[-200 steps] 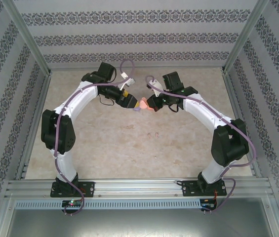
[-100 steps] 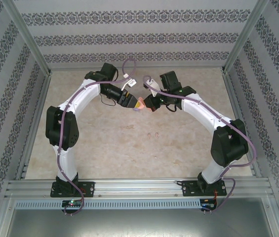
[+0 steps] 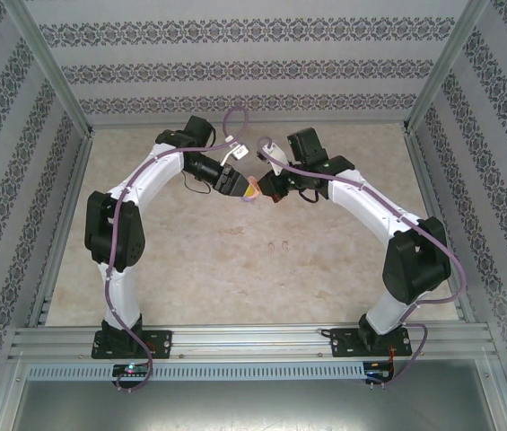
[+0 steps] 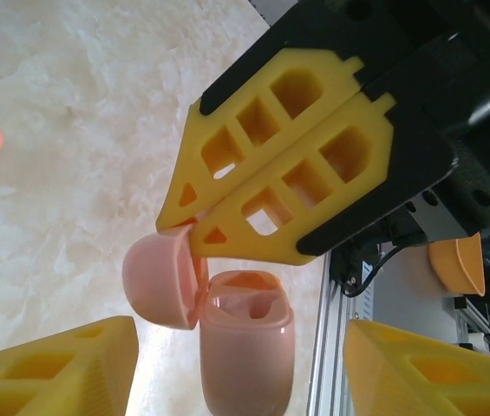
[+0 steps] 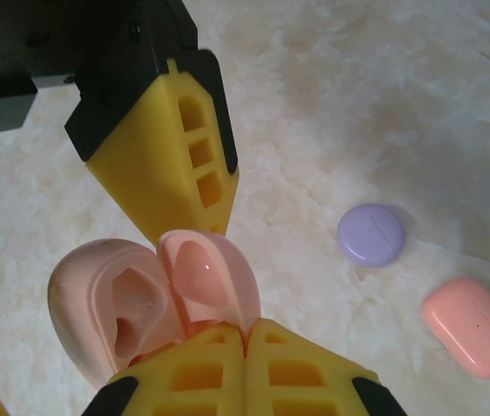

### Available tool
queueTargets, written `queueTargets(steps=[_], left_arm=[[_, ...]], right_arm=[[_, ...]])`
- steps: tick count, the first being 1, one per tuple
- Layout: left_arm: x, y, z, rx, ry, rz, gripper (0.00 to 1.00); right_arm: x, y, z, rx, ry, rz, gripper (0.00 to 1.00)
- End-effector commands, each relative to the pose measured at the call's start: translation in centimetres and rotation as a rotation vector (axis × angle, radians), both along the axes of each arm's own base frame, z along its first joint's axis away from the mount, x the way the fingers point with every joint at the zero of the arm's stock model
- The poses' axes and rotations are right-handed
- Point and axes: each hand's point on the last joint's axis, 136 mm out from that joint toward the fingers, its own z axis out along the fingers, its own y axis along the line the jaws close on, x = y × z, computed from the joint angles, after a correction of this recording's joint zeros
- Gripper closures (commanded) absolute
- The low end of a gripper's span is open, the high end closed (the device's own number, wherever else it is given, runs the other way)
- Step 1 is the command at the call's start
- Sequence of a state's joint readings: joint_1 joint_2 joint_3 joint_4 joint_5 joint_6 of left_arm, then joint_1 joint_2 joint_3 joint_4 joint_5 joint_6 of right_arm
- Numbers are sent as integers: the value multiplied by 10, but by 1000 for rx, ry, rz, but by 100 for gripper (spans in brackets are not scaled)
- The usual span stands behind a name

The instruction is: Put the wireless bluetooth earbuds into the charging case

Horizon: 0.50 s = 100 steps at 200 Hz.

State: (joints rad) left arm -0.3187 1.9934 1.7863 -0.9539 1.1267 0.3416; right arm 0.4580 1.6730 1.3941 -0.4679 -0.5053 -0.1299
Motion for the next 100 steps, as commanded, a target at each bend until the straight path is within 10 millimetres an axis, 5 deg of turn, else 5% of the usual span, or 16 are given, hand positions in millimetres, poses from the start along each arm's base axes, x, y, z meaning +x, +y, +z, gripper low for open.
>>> queueTargets(steps=[1, 100], left_arm=[[-2, 0, 4, -30, 9, -26, 37], [-1, -1, 5, -44, 17, -32, 52]], right_arm=[[-1, 11, 16, 33, -17, 24, 100], [-1, 12, 16, 32, -20, 23, 100]])
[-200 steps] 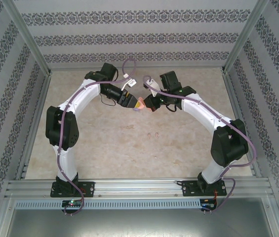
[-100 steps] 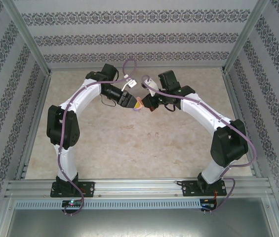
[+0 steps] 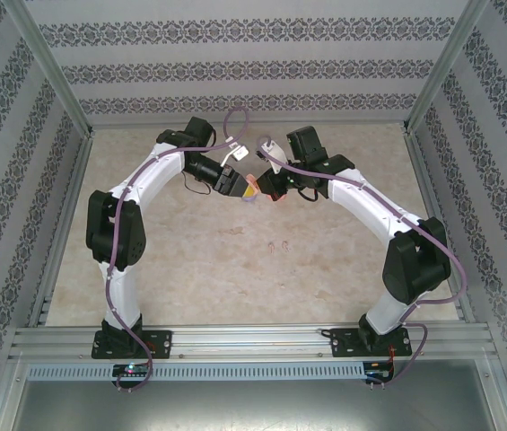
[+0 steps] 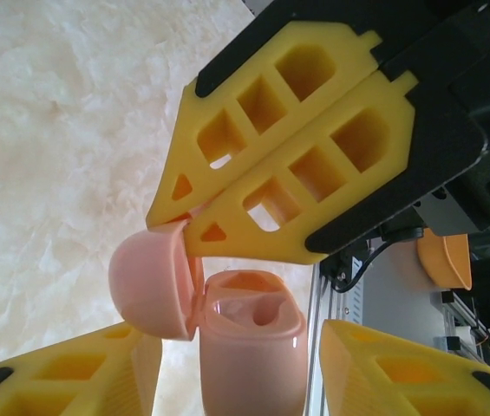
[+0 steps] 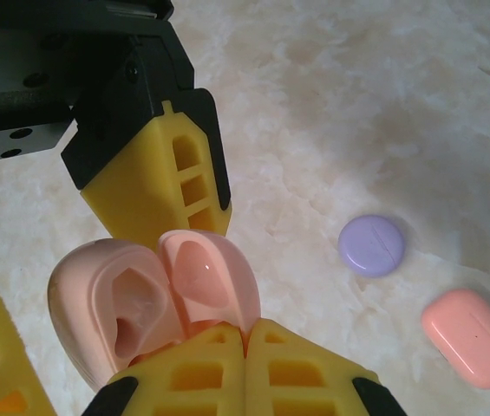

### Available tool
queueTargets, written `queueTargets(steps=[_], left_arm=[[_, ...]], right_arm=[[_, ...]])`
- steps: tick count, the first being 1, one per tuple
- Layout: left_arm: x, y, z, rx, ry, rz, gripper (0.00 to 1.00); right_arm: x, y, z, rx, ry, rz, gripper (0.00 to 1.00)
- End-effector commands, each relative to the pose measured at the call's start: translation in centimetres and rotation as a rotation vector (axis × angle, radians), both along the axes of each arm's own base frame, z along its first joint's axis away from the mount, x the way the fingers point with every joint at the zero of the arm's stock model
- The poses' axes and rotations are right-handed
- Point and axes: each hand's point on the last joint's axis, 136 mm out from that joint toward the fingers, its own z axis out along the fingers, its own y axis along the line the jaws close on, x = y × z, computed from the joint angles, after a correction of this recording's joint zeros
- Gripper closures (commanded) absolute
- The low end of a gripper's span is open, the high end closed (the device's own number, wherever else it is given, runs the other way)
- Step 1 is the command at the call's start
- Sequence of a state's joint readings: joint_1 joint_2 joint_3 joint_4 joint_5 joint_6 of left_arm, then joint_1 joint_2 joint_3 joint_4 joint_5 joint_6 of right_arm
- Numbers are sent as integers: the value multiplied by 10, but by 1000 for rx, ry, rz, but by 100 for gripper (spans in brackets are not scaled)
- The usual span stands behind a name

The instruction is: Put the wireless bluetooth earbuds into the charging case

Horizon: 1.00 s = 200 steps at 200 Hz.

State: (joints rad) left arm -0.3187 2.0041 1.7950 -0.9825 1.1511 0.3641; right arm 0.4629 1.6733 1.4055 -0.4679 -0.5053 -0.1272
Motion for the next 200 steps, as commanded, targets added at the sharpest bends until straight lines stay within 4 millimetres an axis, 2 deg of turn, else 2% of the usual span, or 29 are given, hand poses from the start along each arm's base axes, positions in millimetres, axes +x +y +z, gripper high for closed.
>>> queueTargets(steps=[1, 86, 119, 143, 163, 187, 200], left_arm=[[3, -1, 5, -29, 1, -15, 52], [0, -1, 4, -35, 13, -26, 74], [-2, -1, 5, -44, 16, -32, 89], [0, 1, 6, -51, 4, -26, 100], [7, 6, 9, -68, -16, 7, 100], [21, 20, 19, -111, -41, 76, 100], [27, 27, 25, -131, -63, 110, 100]], right_arm=[[-1, 9, 12, 26, -13, 20, 100], [0, 10, 17, 32, -22, 15, 100], [2, 9, 22, 35, -29, 2, 100], [3, 0, 32, 38, -46, -29, 82], [0, -13, 46, 68, -51, -58, 71], [-12, -31, 60, 109, -59, -97, 66], [-21, -40, 64, 132, -55, -121, 57]])
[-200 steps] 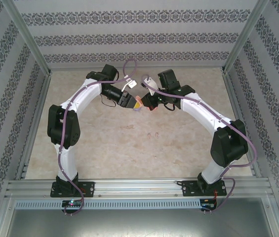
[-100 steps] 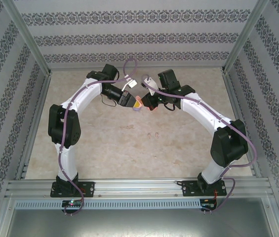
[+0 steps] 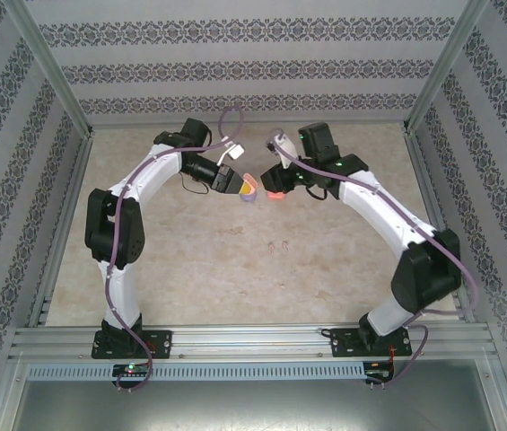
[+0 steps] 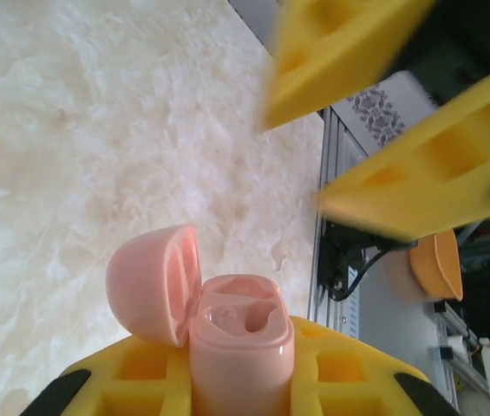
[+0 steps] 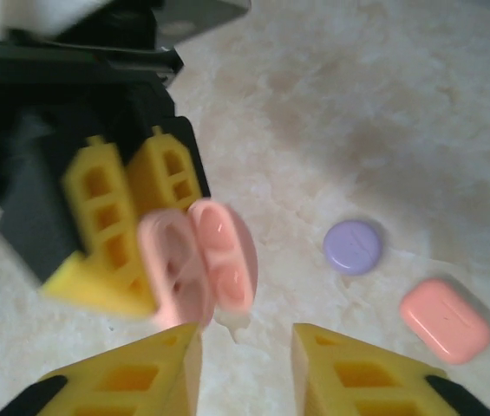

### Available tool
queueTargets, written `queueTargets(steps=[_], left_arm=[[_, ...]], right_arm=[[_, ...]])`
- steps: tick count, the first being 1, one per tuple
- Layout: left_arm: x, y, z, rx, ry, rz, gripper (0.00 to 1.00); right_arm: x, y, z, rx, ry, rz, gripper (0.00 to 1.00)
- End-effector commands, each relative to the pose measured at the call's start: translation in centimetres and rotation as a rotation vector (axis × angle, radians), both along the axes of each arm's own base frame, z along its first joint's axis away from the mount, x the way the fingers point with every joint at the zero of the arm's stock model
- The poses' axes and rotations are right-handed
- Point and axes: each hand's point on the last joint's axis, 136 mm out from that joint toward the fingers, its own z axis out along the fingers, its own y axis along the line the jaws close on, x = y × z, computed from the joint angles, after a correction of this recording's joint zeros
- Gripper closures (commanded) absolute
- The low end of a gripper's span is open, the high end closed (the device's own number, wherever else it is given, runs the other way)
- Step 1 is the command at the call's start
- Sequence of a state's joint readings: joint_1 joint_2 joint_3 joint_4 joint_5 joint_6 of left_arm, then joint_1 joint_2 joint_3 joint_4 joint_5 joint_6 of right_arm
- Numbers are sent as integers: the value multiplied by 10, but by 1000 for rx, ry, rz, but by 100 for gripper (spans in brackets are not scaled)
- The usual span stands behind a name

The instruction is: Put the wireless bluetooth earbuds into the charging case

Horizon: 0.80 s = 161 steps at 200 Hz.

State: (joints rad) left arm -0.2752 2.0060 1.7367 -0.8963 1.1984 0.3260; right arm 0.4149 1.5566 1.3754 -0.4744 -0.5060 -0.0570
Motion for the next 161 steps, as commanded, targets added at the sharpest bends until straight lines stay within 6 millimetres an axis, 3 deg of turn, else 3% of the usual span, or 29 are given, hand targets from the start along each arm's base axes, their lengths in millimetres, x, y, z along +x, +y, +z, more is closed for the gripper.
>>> queueTargets(steps=[1, 20, 47, 97, 161], left_arm=[[15, 17, 33, -82, -86, 71, 100], [22, 26, 40, -81, -122, 125, 100], [29, 33, 51, -57, -204, 218, 100], [35, 52, 91, -46, -417, 420, 100], [23, 73, 146, -97, -752, 615, 100]], right_arm=[[-18, -15, 29, 73, -35, -32, 57], [-32, -26, 31, 91, -32, -67, 41], [-41, -41, 24, 85, 4, -159, 30], [-43, -57, 0, 118, 157, -386, 28], [-53, -34, -67, -20, 332, -564, 29]])
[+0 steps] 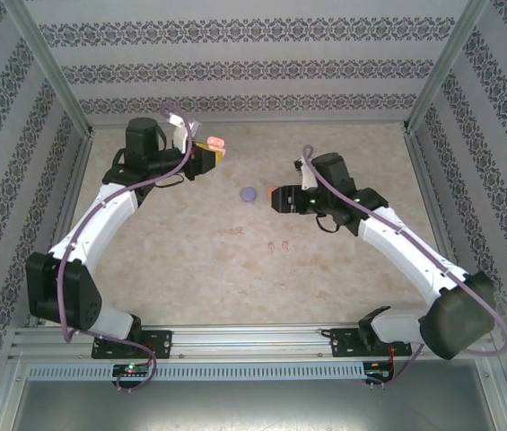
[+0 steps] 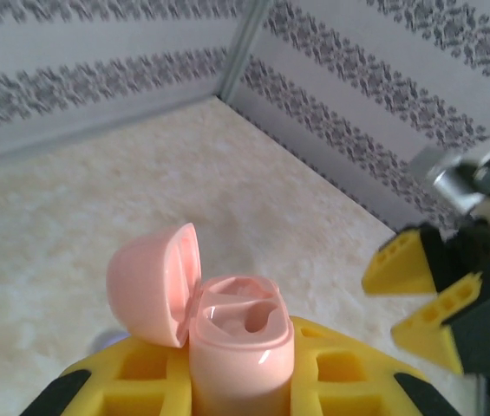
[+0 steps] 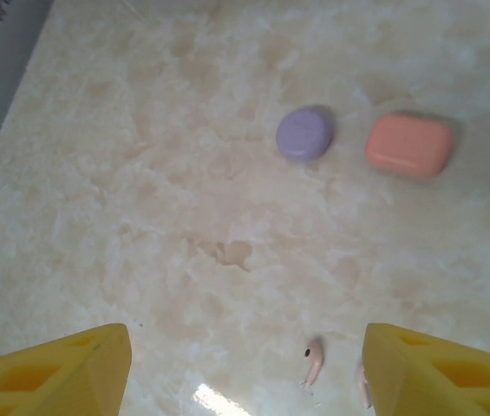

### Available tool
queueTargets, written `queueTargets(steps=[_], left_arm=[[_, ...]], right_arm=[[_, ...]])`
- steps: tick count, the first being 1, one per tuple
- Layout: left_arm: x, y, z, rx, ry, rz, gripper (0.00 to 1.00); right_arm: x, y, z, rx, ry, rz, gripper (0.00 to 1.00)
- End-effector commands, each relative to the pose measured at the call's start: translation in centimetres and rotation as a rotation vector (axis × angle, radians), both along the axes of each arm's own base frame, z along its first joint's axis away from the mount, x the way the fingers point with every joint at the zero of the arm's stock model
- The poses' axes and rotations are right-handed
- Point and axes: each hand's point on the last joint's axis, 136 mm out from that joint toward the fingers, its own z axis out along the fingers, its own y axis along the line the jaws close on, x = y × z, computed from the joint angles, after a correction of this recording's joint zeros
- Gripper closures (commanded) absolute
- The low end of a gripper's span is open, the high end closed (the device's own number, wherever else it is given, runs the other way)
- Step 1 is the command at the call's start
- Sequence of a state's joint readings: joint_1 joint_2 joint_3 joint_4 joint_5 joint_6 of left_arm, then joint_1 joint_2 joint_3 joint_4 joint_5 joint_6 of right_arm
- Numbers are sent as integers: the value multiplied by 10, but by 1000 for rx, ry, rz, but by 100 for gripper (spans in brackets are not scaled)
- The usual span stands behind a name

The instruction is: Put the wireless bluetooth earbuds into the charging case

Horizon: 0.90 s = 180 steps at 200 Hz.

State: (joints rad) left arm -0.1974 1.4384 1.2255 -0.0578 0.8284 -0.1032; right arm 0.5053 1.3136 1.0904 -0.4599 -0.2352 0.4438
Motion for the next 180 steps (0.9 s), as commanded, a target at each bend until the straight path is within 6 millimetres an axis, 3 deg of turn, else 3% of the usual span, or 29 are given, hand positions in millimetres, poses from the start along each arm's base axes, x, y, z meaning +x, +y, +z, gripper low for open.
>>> queueTargets(steps=[1, 45, 69, 109, 139, 180], left_arm=[[2, 6, 39, -25, -229, 99, 100], [-11, 19, 54, 23, -513, 242, 100], [-7, 34, 51, 34, -473, 341, 100], [-18, 28, 48, -51, -473, 297, 100], [-16, 37, 51, -126, -484, 362, 100], [-19, 49, 59, -255, -523, 430, 100]], right_arm=[[-2, -1, -33, -72, 96, -131, 29], [-10, 14, -69, -184, 165, -210, 30], [-14, 21, -87, -244, 193, -224, 30], [-18, 34, -114, -346, 244, -215, 32], [-19, 42, -133, -392, 284, -214, 34], [-18, 37, -152, -453, 309, -251, 39]])
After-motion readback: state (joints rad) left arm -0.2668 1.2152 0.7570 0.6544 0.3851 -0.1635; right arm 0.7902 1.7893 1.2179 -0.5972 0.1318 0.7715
